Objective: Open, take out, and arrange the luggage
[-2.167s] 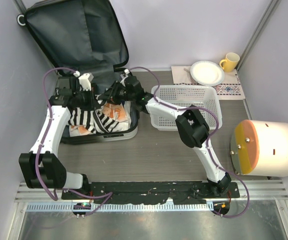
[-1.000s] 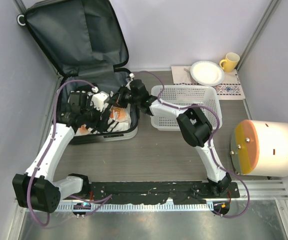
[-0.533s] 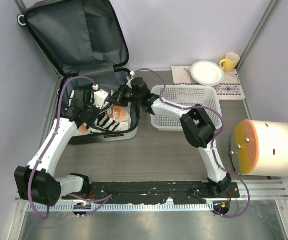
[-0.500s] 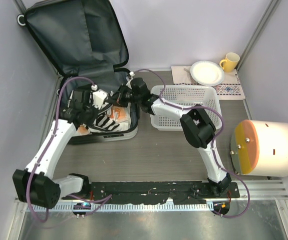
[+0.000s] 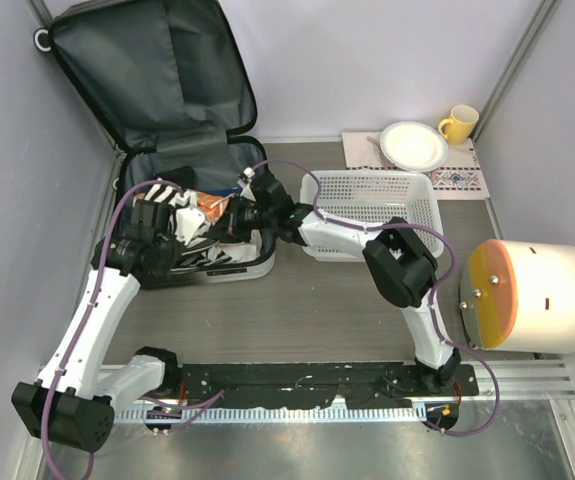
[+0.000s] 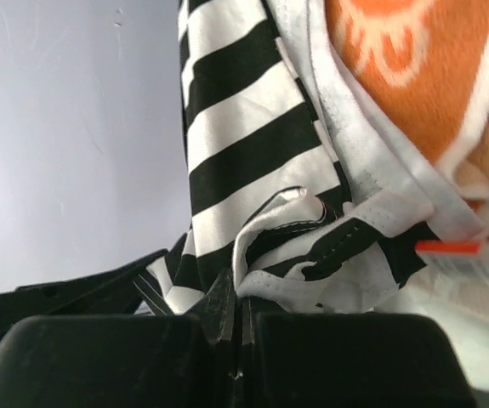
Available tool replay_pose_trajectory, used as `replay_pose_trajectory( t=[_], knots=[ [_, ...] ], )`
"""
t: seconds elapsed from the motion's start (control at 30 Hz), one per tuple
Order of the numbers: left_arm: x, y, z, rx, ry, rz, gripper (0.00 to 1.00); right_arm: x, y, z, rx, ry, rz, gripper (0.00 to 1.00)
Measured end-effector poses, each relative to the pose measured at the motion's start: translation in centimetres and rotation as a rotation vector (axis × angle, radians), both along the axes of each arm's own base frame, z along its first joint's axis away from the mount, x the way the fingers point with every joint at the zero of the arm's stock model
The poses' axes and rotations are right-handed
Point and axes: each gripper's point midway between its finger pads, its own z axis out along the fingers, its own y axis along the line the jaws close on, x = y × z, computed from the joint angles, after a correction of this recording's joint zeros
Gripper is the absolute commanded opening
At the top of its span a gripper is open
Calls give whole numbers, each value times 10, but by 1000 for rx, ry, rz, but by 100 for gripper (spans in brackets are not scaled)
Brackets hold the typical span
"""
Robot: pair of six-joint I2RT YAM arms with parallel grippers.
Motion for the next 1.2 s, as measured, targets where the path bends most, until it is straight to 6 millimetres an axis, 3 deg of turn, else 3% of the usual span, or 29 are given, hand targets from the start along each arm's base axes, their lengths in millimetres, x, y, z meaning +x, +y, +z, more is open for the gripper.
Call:
replay_pose_trajectory(
  t=[0.1, 0.2, 0.3, 0.5, 0.73, 0.9, 1.2],
  knots=[
    [-5, -3, 1, -14, 9, -26, 68, -12, -7, -7, -21, 31, 22, 1],
    [-18, -16, 5, -90, 12, -81, 86, -17, -11, -9, -31, 48, 33, 1],
    [-28, -34, 16, -179, -28, -173, 93, -19, -10, -9, -28, 54, 40, 1],
    [-28, -52, 16, -229, -47, -305, 95, -22, -9, -7, -24, 72, 45, 1],
    [-15, -66, -18, -254, -65, -396, 93, -32, -2, -4, -12, 113, 48, 1],
    [2, -69, -31, -292, -137, -322, 91, -40, 4, -1, -4, 138, 53, 1],
    [31, -61, 0, -377, -344, -93, 85, -38, 18, 33, 57, 99, 50, 1]
  ],
)
